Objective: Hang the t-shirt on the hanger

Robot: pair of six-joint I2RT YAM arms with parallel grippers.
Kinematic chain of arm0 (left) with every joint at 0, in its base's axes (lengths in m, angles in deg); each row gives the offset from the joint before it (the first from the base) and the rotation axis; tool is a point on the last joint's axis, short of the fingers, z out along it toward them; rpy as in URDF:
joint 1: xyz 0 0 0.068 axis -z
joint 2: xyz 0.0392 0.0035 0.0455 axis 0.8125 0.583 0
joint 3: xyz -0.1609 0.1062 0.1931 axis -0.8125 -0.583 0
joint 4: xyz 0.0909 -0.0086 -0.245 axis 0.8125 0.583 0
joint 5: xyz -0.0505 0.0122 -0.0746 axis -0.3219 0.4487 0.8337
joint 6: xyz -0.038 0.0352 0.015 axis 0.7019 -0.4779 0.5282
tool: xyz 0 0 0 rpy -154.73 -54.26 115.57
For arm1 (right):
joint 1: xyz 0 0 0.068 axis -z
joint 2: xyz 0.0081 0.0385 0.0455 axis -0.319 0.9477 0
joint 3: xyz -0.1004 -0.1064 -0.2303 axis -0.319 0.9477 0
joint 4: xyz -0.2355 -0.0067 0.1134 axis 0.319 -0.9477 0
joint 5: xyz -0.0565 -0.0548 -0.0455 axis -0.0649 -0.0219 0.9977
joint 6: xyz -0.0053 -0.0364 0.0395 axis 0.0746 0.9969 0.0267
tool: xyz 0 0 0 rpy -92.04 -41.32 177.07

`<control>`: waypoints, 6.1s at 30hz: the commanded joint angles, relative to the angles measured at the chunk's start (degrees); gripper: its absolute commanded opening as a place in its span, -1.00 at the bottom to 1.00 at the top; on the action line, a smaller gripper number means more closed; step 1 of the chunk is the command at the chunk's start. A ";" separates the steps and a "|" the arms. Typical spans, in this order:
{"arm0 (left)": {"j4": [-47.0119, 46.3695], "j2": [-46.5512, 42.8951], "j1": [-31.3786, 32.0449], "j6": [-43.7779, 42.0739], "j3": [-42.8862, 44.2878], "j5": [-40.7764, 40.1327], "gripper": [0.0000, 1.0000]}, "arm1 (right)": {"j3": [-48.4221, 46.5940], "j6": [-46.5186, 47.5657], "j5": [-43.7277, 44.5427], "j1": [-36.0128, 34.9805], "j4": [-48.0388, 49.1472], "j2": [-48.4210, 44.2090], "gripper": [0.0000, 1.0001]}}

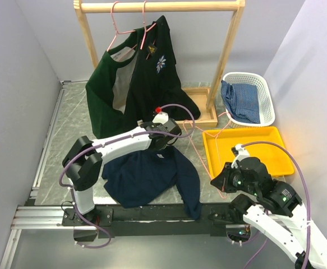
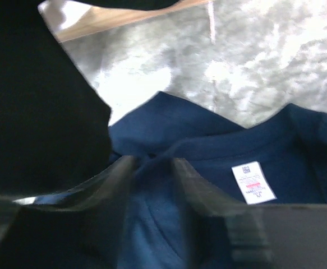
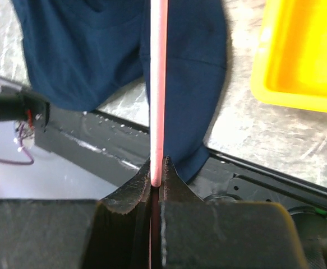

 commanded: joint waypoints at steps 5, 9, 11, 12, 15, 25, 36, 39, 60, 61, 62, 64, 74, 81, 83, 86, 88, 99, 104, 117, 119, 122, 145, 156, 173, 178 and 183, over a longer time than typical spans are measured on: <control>-0.32 -3.28 -0.06 0.34 -0.54 -3.67 -0.81 | -1.75 4.40 -6.71 -0.45 2.79 -0.33 -1.00; -1.98 -6.00 -0.32 -0.19 -1.77 -3.67 -0.98 | -3.25 6.42 -8.82 -0.45 1.73 -0.07 -1.00; -3.30 -8.29 -0.76 -0.71 -3.09 -2.45 -0.98 | -3.86 8.00 -10.83 -0.45 1.11 0.37 -1.00; -5.05 -9.08 -1.11 -1.59 -3.53 -0.17 -0.98 | -4.04 8.27 -11.37 -0.45 1.02 0.54 -1.00; -5.51 -10.84 -1.64 -1.86 -4.41 1.16 -0.98 | -3.96 9.15 -15.31 -0.45 1.81 0.98 -1.00; -6.21 -17.16 -2.08 -1.59 -5.55 4.06 -0.98 | -4.56 13.71 -23.15 -0.37 2.08 1.51 -1.00; -7.88 -21.03 -2.52 -2.82 -7.14 6.62 -0.98 | -4.04 16.18 -27.54 -0.45 2.78 3.35 -1.00; -8.23 -22.70 -2.52 -3.52 -7.22 7.66 -0.98 | -4.57 16.27 -26.14 -1.68 2.96 4.58 -1.00; -8.06 -28.59 -2.87 -4.32 -12.24 6.70 -0.98 | -12.39 18.02 -15.94 -4.15 -3.02 7.49 -1.00; -8.14 -29.03 -2.87 -4.58 -12.15 6.88 -0.98 | -12.30 18.03 -16.38 -4.15 -3.02 7.49 -1.00; -7.97 -29.73 -2.87 -4.76 -11.89 7.23 -0.98 | -11.87 18.20 -17.08 -4.23 -2.76 7.58 -1.00; -7.36 -30.09 -2.87 -5.02 -11.45 7.32 -0.98 | -11.43 18.38 -18.40 -4.23 -1.79 7.75 -1.00; -6.39 -31.67 -2.87 -5.99 -9.95 8.55 -0.98 | -8.26 16.53 -18.41 -9.93 2.60 8.98 -1.00; -5.77 -31.32 -3.13 -6.34 -9.34 7.67 -0.98 | -8.87 13.98 -14.54 -14.69 2.78 8.98 -1.00; -4.98 -30.62 -3.14 -6.69 -8.55 8.98 -0.98 | -9.23 14.07 -14.62 -14.78 2.43 8.81 -1.00; -8.49 -33.42 -3.14 -8.36 -9.50 13.10 -0.98 | -7.74 14.25 -14.54 -14.96 3.22 9.77 -1.00; -9.73 -35.09 -3.05 -9.24 -8.99 15.31 -0.98 | -7.38 14.07 -14.89 -15.57 5.76 11.52 -1.00; -9.73 -43.09 3.96 -13.29 -8.19 27.45 -0.98 | -7.74 16.09 -8.91 -23.21 27.11 23.04 -1.00; -9.11 -46.17 9.16 -12.06 -10.30 26.31 -0.98 | -2.73 17.76 -4.61 -27.78 38.89 27.87 -1.00; -15.00 -59.44 9.78 -4.40 -24.54 18.04 -0.16 | 10.90 16.62 4.10 -28.49 61.84 30.77 -1.00; -16.40 -58.57 9.78 -5.71 -24.71 17.17 0.10 | 10.46 17.14 3.92 -28.84 61.93 31.65 -1.00; -20.26 -56.20 9.78 -8.00 -25.24 14.71 0.31 | 10.37 17.41 3.48 -29.11 61.84 32.54 -1.00; -36.61 -43.80 3.98 -13.90 -29.19 9.78 -0.48 | 10.02 18.20 3.83 -30.51 61.32 33.06 -1.00; -37.50 -48.90 3.89 -13.55 -33.94 5.03 -0.98 | 0.64 9.60 16.30 -30.16 44.98 24.46 0.39; -38.47 -53.20 3.98 -13.72 -34.73 4.59 -0.98 | -17.82 9.15 0.75 -8.54 51.21 64.85 0.09; -37.68 -53.64 3.98 -14.34 -34.38 4.59 -0.97 | -22.05 9.15 4.19 -8.54 49.80 69.97 0.15; -38.20 -54.08 3.98 -14.43 -34.65 3.72 -0.98 | -24.52 8.89 5.77 -8.54 49.98 74.28 0.05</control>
